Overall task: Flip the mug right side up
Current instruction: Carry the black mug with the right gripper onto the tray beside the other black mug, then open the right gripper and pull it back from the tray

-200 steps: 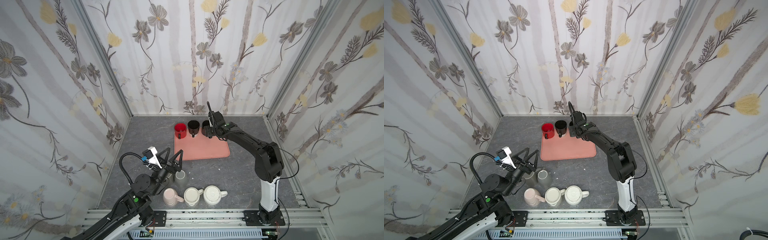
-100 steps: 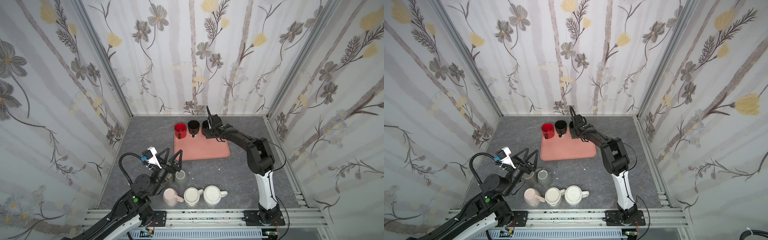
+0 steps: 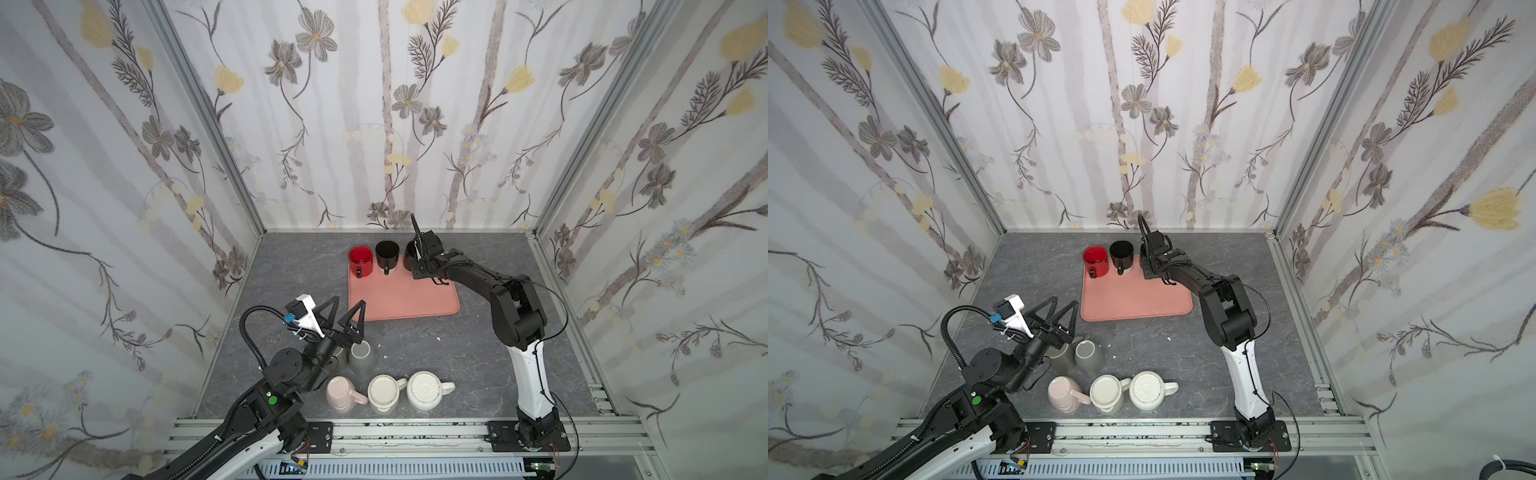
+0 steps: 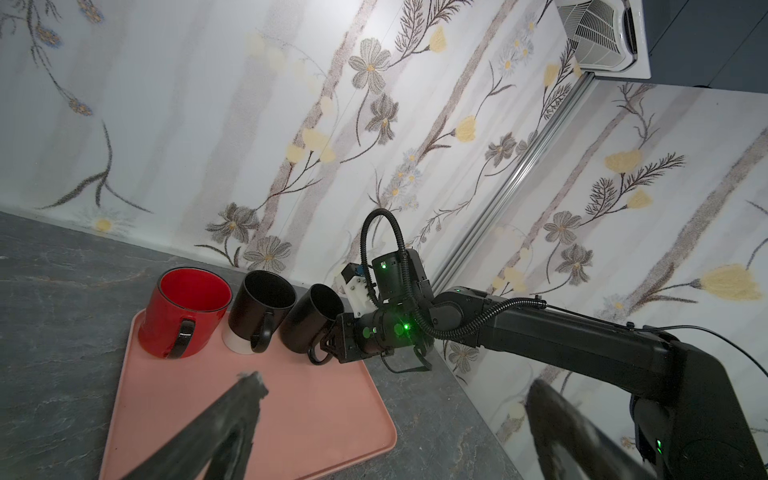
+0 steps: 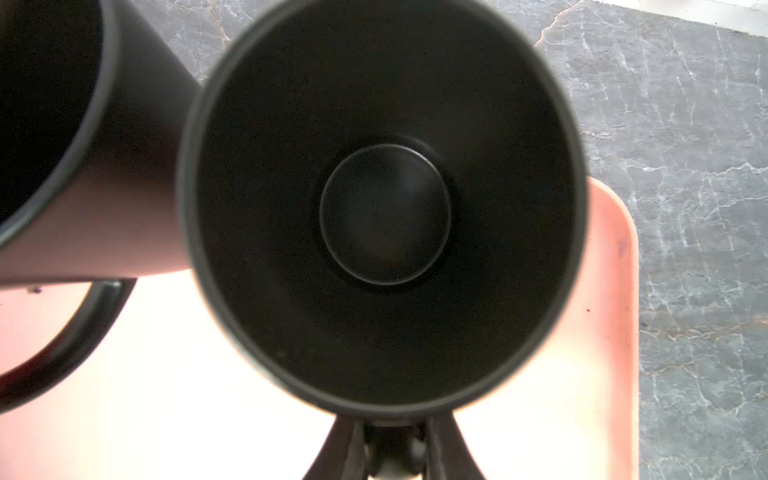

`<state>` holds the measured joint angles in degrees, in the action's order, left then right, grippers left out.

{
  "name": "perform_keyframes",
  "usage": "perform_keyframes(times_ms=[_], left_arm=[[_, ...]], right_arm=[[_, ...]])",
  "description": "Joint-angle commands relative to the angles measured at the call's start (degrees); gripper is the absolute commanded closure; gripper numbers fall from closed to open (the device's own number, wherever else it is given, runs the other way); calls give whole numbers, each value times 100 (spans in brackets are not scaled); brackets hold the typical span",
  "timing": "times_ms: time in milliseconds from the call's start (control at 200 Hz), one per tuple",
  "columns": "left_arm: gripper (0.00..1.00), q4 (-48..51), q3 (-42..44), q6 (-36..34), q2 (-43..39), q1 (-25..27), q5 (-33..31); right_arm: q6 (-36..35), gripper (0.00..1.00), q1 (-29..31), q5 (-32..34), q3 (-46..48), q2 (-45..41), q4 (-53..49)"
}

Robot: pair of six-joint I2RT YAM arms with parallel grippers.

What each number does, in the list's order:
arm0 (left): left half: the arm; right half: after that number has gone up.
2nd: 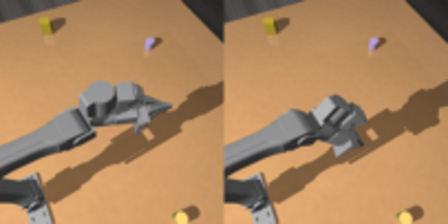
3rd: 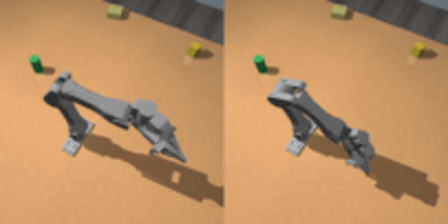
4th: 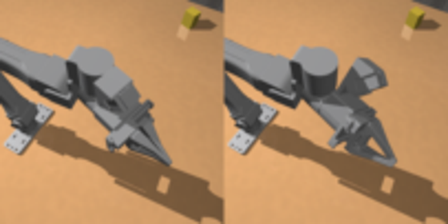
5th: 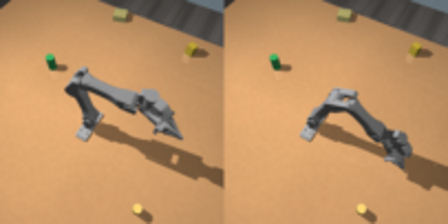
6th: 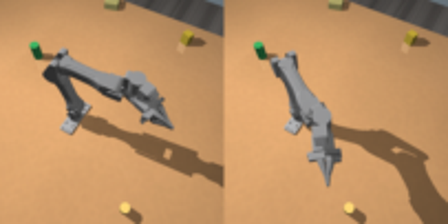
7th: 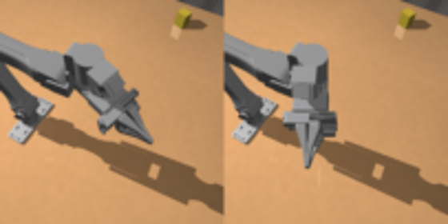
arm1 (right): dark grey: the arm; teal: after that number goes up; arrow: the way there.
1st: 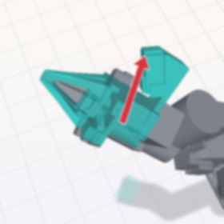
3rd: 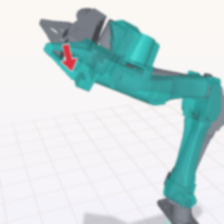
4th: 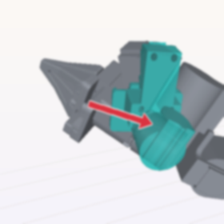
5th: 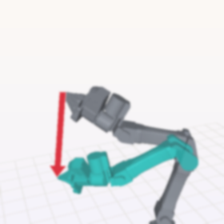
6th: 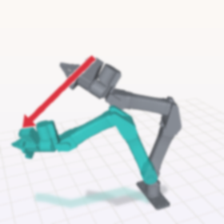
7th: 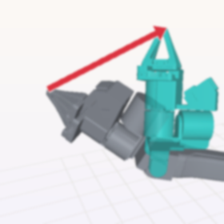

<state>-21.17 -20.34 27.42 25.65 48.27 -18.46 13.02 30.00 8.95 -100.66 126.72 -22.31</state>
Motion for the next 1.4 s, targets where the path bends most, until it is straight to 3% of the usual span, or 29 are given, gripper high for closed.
perform_keyframes(times_ms=[0,250,420,874,994,1179,1289,1399], left_arm=[[0,-102,2,33,-15,-2,-92],[0,-107,25,34,-25,-2,-79],[0,-147,49,39,-37,-3,-92],[0,-174,97,62,-14,-5,-93],[0,-175,97,60,-7,-4,-94],[0,-158,83,60,-7,-2,-87],[0,-135,59,48,-14,-10,-97],[0,-61,7,61,-7,-7,-84]], right_arm=[[-130,87,-4,114,6,-64,-36],[-298,100,-3,173,-34,-224,-287],[-461,100,6,194,-400,-109,-811],[-511,96,144,407,-946,382,-1002],[-477,85,155,438,-957,371,-973],[-416,54,156,452,-771,109,-950],[-282,41,164,401,-238,-399,-570],[-99,35,186,195,639,-1243,32]])
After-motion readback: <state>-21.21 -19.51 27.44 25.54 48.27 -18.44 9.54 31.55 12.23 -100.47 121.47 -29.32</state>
